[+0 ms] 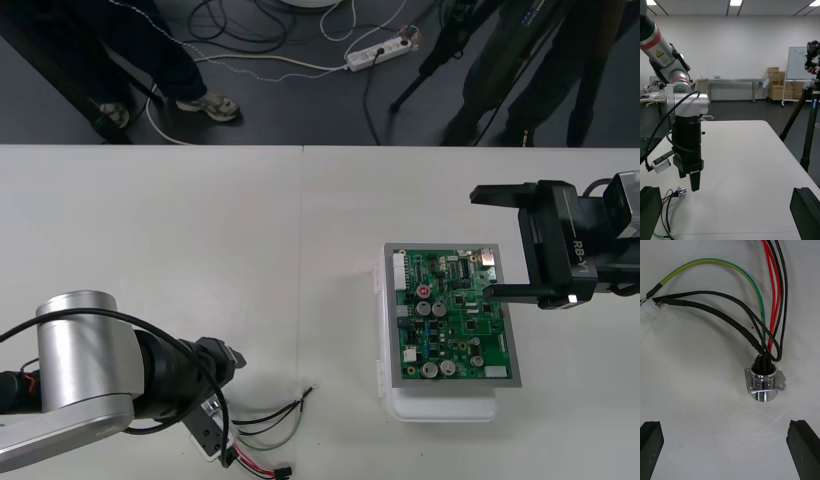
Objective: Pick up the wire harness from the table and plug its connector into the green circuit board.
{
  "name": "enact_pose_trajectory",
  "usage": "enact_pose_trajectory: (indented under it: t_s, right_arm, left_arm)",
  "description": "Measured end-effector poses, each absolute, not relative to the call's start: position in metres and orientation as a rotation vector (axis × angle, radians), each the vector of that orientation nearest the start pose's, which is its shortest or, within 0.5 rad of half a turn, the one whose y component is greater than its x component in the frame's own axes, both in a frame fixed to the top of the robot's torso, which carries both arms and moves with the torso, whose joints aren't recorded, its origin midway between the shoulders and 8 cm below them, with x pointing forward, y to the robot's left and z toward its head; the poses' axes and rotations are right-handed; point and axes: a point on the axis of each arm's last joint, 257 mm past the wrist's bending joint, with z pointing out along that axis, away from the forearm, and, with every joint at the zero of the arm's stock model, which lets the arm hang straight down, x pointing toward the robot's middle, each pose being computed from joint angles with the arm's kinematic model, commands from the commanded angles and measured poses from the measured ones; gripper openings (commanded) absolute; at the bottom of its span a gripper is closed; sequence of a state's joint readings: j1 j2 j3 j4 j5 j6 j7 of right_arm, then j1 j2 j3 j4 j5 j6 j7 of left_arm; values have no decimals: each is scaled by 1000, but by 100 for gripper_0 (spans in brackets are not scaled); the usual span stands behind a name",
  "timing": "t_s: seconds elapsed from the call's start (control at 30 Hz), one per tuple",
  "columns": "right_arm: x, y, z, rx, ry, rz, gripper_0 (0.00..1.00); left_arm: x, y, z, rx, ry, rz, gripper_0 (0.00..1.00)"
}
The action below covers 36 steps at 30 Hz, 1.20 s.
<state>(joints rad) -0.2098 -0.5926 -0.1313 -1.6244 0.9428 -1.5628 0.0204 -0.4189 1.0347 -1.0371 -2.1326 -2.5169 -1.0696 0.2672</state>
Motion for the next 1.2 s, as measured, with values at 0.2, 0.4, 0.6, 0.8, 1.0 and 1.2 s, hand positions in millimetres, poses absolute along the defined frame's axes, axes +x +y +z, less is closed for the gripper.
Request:
enact_pose_trajectory:
  t_s: [0.2, 0.4, 0.6, 0.8, 1.0, 1.2]
  right_arm:
    - [339, -127, -72, -1302, 928, 976, 100]
    - [341, -127, -74, -1288, 933, 983, 100]
    - [342, -127, -75, -1285, 937, 984, 100]
    - [344, -129, -76, -1279, 944, 986, 100]
    - [348, -130, -80, -1273, 959, 984, 100]
    - [349, -130, -81, -1305, 910, 924, 100]
  left_arm:
    - [309, 167, -374, -3221, -1132, -426, 96]
    - [303, 169, -382, -3212, -1132, -426, 96]
    - [297, 166, -395, -3208, -1115, -413, 96]
    - [300, 169, -417, -3190, -1141, -406, 96]
    - [304, 167, -425, -3210, -1135, -431, 96]
    - [306, 167, -426, -3217, -1138, -440, 97]
